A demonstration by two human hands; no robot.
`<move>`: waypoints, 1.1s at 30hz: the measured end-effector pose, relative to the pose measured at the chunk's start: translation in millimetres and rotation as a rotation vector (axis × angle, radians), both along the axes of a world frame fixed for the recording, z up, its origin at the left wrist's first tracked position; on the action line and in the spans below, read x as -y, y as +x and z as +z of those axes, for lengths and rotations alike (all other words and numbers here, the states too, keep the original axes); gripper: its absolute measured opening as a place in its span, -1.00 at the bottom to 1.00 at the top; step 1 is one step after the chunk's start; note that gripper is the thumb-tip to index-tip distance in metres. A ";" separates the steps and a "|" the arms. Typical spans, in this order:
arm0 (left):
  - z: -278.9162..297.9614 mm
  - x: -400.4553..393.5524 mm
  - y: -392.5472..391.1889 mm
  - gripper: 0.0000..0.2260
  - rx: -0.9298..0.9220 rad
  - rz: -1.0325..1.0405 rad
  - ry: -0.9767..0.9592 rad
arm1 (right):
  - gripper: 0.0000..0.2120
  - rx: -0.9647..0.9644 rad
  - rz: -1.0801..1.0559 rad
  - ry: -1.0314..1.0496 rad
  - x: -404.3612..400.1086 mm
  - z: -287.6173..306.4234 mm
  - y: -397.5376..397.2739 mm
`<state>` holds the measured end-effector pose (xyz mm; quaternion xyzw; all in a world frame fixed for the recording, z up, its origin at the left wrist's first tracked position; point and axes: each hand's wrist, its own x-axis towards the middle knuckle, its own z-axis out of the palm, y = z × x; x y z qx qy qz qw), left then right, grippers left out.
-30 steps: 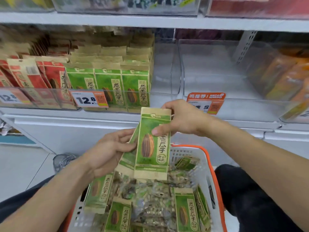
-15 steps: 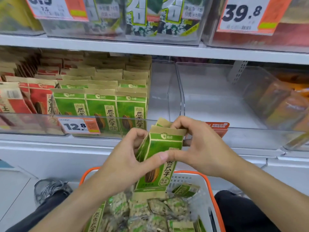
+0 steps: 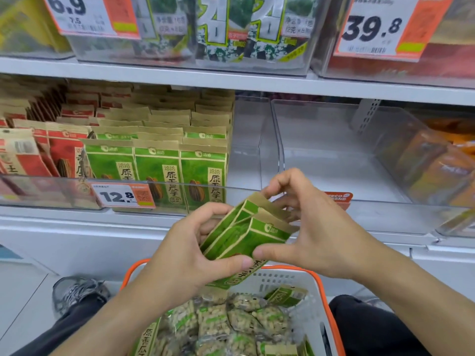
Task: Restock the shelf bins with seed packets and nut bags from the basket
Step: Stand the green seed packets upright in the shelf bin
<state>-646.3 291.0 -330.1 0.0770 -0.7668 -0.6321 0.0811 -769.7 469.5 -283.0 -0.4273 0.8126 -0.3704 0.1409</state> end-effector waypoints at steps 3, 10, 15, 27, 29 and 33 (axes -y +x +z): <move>1.9 1.7 1.4 -0.48 -0.011 -0.037 0.009 | -0.16 -0.052 0.105 0.136 3.0 1.7 4.2; 3.9 0.5 1.1 -0.44 -0.116 0.038 0.013 | -0.42 -0.037 0.093 0.064 6.7 -0.1 9.5; 7.9 -2.5 -0.1 -0.56 -0.238 0.144 -0.139 | -0.59 -0.245 0.030 -0.030 10.9 5.2 12.2; 17.0 43.2 -63.5 -0.59 -0.411 0.464 -0.824 | -0.50 -0.511 -0.234 -0.441 8.6 39.9 -12.8; 7.9 44.4 -69.6 -0.50 -0.350 0.420 -0.954 | -0.51 -0.563 -0.253 -0.402 13.5 31.5 -17.6; -5.6 48.5 -74.0 -0.41 -0.331 0.375 -1.136 | -0.51 -0.624 -0.318 -0.358 21.9 27.3 -22.5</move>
